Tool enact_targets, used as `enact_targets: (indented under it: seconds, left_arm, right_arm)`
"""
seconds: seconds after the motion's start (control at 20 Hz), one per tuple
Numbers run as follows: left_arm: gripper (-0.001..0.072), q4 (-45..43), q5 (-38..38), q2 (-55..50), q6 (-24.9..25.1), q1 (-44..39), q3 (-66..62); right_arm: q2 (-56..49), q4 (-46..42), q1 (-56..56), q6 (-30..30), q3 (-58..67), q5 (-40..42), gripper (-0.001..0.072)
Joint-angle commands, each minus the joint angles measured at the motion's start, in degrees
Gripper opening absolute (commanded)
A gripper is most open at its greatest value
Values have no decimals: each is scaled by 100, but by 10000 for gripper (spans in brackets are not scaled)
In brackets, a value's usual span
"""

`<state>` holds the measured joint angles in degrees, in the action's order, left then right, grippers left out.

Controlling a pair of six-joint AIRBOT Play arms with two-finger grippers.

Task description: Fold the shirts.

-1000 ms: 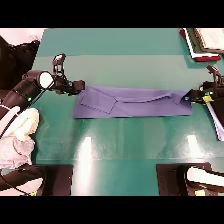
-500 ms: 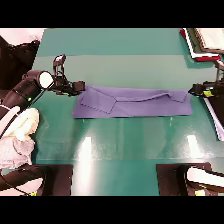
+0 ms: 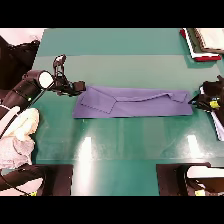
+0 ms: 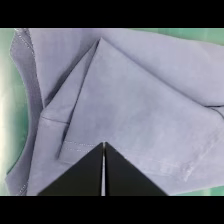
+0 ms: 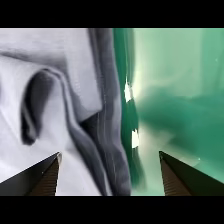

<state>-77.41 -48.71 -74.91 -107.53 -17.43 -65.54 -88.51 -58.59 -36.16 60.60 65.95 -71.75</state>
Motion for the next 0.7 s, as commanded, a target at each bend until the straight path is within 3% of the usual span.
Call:
enact_targets:
  seconds: [0.0,0.25,0.4,0.5,0.6,0.65]
  left_arm:
    - [34,31,-35,-2,0,2,-4]
    - [34,52,-42,-2,2,2,-4]
    - [33,70,-35,-2,2,2,-4]
    - [33,101,-33,-2,4,2,-4]
    - [32,186,-37,-2,120,2,-4]
    - [25,273,-31,-2,278,-15,-4]
  right_arm:
    - [-721,208,-61,-164,584,-870,700]
    - [-1482,214,57,-155,1456,-1606,691]
    - [-1711,260,221,-157,1499,-1648,627]
    - [-1799,529,350,-162,1499,-1537,555]
    - [-1784,767,439,-168,1499,-1366,408]
    - [-1775,914,492,-179,1502,-1342,299]
